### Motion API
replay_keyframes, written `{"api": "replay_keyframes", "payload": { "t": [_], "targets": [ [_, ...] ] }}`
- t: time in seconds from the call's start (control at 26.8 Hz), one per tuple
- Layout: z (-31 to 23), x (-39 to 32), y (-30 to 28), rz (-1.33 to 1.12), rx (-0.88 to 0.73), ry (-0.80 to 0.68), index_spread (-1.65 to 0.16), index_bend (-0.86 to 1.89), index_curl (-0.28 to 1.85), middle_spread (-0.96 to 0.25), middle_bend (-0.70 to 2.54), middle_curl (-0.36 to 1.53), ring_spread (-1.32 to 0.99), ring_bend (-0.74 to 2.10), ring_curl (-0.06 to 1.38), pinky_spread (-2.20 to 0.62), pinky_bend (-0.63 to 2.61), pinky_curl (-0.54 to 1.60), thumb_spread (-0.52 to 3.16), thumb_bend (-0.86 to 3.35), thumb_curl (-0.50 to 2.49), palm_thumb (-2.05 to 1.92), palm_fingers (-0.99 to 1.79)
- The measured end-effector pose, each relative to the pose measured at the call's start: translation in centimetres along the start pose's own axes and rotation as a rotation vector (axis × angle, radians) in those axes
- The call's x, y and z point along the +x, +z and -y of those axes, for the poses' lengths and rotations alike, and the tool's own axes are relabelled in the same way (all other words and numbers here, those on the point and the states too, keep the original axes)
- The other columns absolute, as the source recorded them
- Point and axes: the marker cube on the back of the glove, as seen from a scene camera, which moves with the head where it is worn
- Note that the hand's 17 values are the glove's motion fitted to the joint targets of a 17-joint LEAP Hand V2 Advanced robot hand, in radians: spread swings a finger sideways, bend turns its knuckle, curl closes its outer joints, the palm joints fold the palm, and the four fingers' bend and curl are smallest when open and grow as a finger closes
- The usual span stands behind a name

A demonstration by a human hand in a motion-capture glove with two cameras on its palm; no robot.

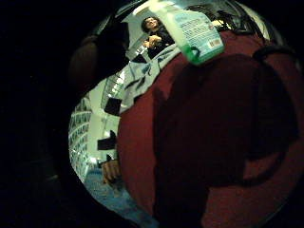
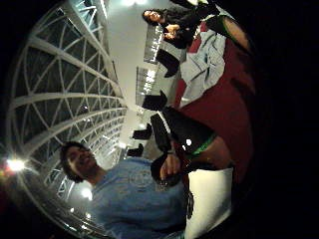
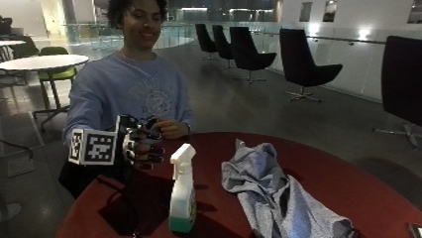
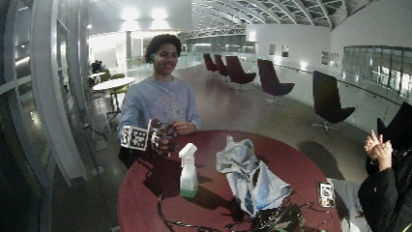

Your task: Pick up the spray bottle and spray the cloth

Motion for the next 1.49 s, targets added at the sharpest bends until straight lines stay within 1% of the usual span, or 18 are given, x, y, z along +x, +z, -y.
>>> {"api": "replay_keyframes", "payload": {
  "t": [0.11,0.34,0.67,0.9,1.12,1.42,1.49],
  "targets": [
    [0.1,0.5,-0.2,0.051,0.037,0.038,-0.38,0.11,0.24,-0.02,0.25,0.37,0.03,0.41,0.31,0.23,0.23,0.34,1.14,-0.02,0.30,0.55,0.65],
    [1.6,1.4,-0.4,0.035,0.111,0.085,-0.37,0.12,0.24,-0.02,0.24,0.37,0.03,0.41,0.32,0.22,0.23,0.35,1.13,-0.02,0.30,0.56,0.65],
    [6.7,5.4,-0.2,-0.094,0.203,0.217,-0.37,0.10,0.23,-0.01,0.22,0.38,0.03,0.38,0.32,0.22,0.29,0.37,1.09,-0.02,0.31,0.58,0.58],
    [10.1,7.7,0.5,-0.156,0.276,0.312,-0.39,0.09,0.21,0.02,0.18,0.37,0.05,0.32,0.31,0.22,0.39,0.40,1.05,-0.03,0.31,0.58,0.43],
    [12.0,9.1,1.4,-0.135,0.342,0.318,-0.39,0.09,0.20,0.03,0.20,0.37,0.06,0.31,0.30,0.23,0.44,0.40,1.00,-0.03,0.31,0.57,0.39],
    [12.9,10.2,2.4,-0.166,0.391,0.316,-0.39,0.09,0.17,0.01,0.26,0.38,0.04,0.40,0.31,0.25,0.41,0.38,0.96,-0.03,0.32,0.56,0.49],
    [13.0,10.3,2.5,-0.180,0.403,0.310,-0.38,0.08,0.17,0.00,0.27,0.39,0.03,0.47,0.33,0.25,0.39,0.37,0.95,-0.01,0.32,0.59,0.56]
  ]
}}
